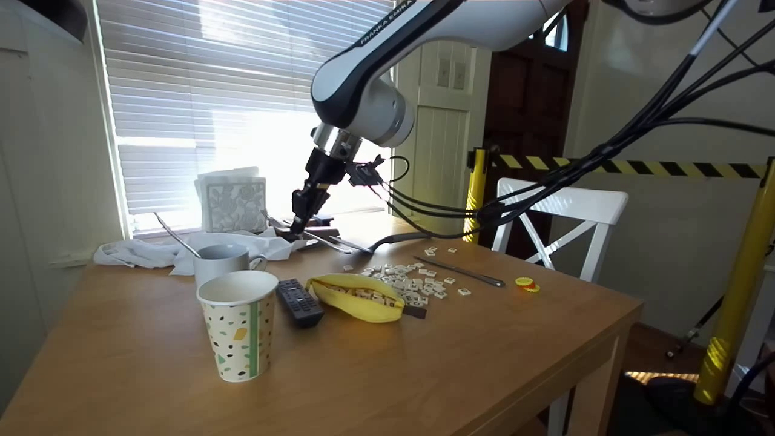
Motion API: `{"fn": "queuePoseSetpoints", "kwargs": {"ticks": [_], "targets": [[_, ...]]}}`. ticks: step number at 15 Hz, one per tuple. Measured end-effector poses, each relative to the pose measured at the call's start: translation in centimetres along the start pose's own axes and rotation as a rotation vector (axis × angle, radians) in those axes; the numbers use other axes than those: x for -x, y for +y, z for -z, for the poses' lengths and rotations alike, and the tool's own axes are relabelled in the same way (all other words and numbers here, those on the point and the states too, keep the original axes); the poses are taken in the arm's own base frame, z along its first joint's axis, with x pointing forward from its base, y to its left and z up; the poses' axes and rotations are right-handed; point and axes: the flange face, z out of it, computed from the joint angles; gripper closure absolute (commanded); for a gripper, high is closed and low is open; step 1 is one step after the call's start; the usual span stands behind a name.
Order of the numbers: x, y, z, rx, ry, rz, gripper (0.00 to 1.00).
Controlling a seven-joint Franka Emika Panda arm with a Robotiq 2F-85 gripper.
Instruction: Move the silver fork to the left then use the silver knife to move the tiles to the left.
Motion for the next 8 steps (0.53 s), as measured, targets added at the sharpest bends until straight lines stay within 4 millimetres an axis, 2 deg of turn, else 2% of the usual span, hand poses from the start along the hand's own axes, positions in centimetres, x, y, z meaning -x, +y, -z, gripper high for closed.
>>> {"fn": "queuePoseSetpoints", "kwargs": {"ticks": [4,8], "targets": [[0.1,1.1,-3.5,-0.010,0.016,0.021,0.98],[0.1,1.5,-6.2,-0.037,0.021,0.052,0.98]]}}
